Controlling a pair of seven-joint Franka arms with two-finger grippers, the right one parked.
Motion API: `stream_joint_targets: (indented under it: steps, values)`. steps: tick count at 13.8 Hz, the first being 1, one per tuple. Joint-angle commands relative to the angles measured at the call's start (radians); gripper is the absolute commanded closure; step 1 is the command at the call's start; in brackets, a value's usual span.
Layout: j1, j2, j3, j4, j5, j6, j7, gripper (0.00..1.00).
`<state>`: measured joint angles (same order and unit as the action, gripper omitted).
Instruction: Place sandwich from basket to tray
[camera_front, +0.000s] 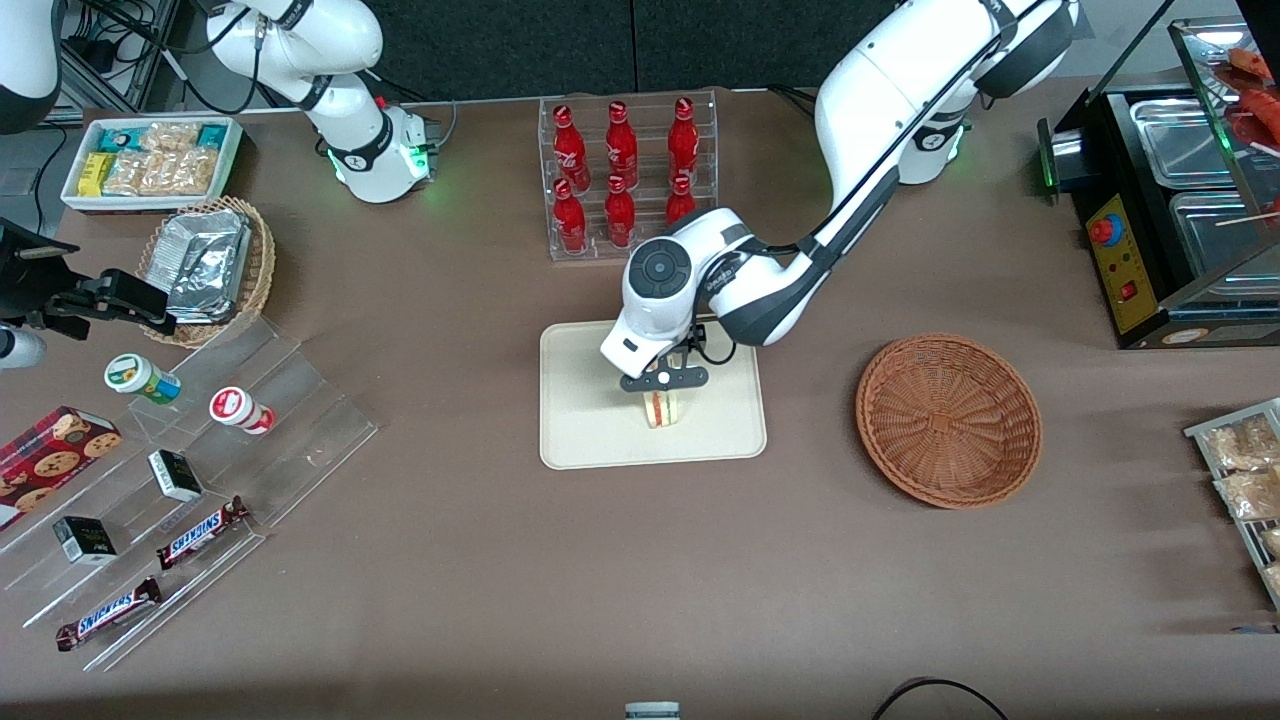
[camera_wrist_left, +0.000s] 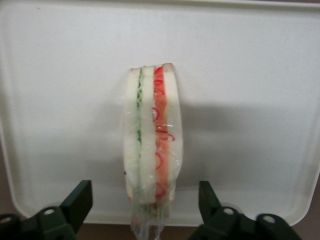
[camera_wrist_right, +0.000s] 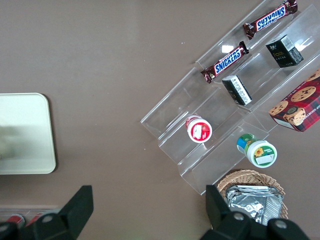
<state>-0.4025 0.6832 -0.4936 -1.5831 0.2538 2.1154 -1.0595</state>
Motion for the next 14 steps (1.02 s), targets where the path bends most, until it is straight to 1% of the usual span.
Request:
stream_joint_targets:
  steps: [1, 3, 5, 7, 10, 12, 14]
  values:
    - [0.008, -0.097, 0.007, 0.002, 0.004, -0.128, -0.039, 0.01]
    - [0.025, -0.157, 0.007, 0.003, 0.002, -0.190, -0.089, 0.01]
    - [0.083, -0.229, 0.006, 0.003, -0.045, -0.273, -0.080, 0.01]
    - [0.128, -0.307, 0.006, 0.002, -0.059, -0.374, -0.039, 0.01]
    - [0.247, -0.410, 0.007, 0.005, -0.111, -0.501, 0.149, 0.01]
    - [0.354, -0.464, 0.006, 0.005, -0.149, -0.563, 0.301, 0.01]
    - [0.437, -0.505, 0.006, 0.005, -0.162, -0.626, 0.433, 0.01]
